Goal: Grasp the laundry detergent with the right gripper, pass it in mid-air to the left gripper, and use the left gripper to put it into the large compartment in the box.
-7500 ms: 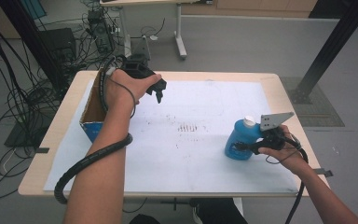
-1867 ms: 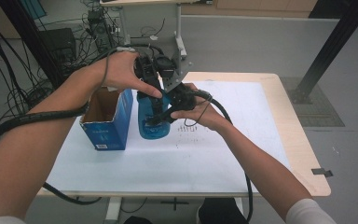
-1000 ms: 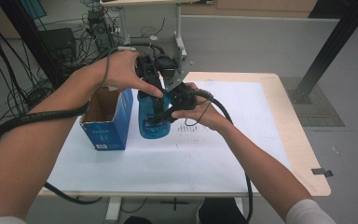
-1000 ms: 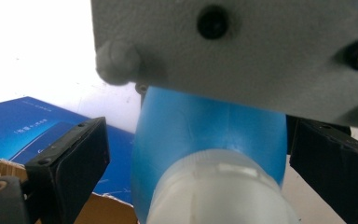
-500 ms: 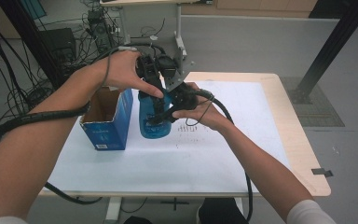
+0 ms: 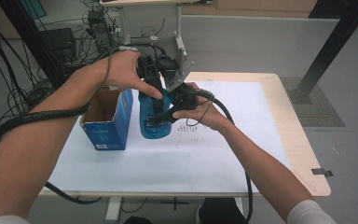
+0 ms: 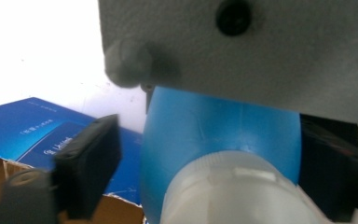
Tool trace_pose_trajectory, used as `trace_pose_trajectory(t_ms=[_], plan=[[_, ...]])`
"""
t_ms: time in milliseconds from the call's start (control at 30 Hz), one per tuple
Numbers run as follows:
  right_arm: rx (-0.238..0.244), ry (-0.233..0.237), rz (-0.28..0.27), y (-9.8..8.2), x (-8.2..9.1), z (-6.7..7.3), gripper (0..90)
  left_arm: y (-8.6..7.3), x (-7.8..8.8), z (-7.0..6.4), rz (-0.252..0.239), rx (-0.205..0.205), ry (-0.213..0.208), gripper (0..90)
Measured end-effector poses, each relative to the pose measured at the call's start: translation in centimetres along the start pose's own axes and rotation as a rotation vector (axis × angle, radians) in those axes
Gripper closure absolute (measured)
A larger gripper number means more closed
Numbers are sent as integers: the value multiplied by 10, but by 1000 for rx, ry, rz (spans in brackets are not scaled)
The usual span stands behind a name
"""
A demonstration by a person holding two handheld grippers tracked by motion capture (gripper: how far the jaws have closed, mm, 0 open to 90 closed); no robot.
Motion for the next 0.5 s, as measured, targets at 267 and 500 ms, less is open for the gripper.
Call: trace_pose_trajectory(t_ms=[267,500], plan=[[1,-1,3,0,0,1,439,0,-1,0,13,-10,-11,278],[2,1,8,0,0,1,438,-1,-1,-2,8,-19,-34,368]])
Point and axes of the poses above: each handheld gripper's, and its own axes: x roughly backward along the jaws, y roughly out of its top, z roughly to its left, the point moved 2 cm from there along -x, roughly forward along the jaws, and after that the axes turned 8 degrees about x, right-handed, at the moved point
